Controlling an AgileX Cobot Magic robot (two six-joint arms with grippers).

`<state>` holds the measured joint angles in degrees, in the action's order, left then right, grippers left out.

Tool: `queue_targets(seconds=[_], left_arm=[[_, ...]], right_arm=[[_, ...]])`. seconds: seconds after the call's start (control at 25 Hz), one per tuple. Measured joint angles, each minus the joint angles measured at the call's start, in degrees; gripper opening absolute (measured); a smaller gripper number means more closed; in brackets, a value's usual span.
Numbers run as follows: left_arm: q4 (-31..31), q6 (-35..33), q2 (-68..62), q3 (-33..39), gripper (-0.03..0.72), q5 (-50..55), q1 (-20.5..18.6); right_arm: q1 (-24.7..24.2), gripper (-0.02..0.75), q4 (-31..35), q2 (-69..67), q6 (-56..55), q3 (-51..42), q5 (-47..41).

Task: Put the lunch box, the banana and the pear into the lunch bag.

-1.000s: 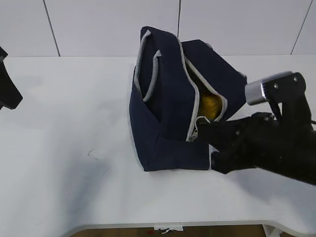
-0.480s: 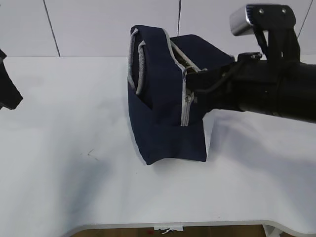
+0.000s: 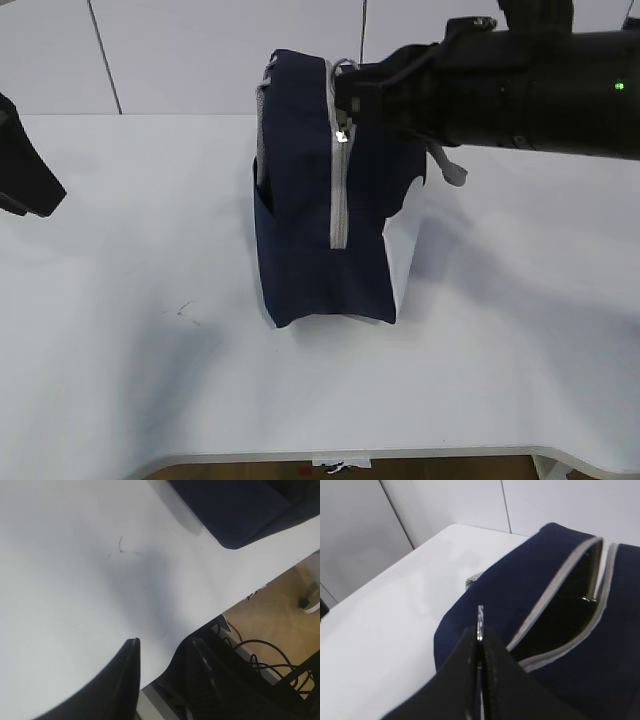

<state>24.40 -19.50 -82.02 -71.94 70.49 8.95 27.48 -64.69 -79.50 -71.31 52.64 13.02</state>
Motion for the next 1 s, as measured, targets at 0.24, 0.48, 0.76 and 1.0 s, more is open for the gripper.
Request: queue_targets(seconds=[0.24, 0.48, 0.76, 1.0], left_arm=[[3.5, -4.4, 0.0, 0.0, 0.244, 0.0, 0.0], [6.2, -8.8, 0.0, 0.0, 0.246, -2.0, 2.0], [6.8, -11.8, -2.2, 0.0, 0.265, -11.4, 11.3], [7.5, -12.4, -5.0, 0.0, 0.266, -16.9, 12.9]], right_arm=[[0.6, -0.010, -9.0, -3.4, -10.3, 5.5, 1.8], [0.8, -0.010, -14.9, -5.0, -17.2, 7.5, 3.8], [0.8, -0.010, -15.4, -5.1, -18.4, 7.5, 4.1], [0.9, -0.010, -15.5, -5.1, -18.8, 7.6, 4.3]])
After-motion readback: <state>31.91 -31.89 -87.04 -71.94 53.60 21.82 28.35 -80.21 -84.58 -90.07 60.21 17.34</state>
